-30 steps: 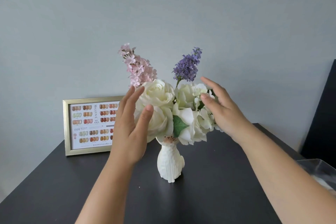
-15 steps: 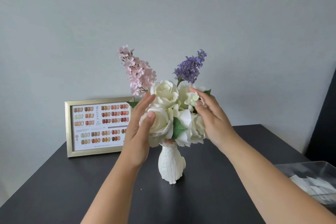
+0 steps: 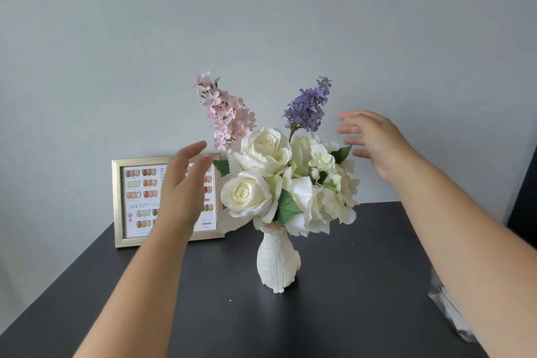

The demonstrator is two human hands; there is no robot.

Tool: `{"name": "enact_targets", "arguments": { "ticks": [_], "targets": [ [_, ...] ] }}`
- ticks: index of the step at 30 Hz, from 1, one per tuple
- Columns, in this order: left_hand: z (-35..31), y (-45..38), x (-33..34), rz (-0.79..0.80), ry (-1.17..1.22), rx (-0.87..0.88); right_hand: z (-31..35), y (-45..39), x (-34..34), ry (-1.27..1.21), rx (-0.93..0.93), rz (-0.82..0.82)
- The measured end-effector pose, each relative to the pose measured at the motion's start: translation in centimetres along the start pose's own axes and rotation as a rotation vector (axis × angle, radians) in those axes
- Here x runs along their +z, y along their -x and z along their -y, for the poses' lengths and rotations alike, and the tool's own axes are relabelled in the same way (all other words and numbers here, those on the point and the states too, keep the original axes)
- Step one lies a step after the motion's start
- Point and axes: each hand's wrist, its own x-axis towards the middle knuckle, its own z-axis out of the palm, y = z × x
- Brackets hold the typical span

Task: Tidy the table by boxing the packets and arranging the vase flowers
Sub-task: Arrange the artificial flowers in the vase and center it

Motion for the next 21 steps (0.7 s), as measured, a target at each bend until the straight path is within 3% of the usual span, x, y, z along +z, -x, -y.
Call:
{"name": "enact_targets", "arguments": {
  "ticks": [3,7,9,16,21],
  "targets": [
    [-0.6,-2.2,0.4,0.193,-0.113,-0.071,0.4,-2.8,1.0,0.072,0.24,0.186],
    [-1.2,-4.4,1.0,0.37,-0.175,-0.038,0.9,-4.7,3.2,0.399,0.218,0.334],
    [-1.7,-5.3,1.4,0.426,-0.149,-0.058,1.6,-5.2,3.9,0.45,0.232,0.4],
    [-2.2,-8.6,2.4,0.516,-0.048,-0.155,2.1,-6.6,5.3,0.383,0.276,0.581],
    [-1.7,-10.5,2.4,0.561,-0.325,-0.056,1.0,-7.2,5.3,0.262,0.073,0.556]
  ]
}}
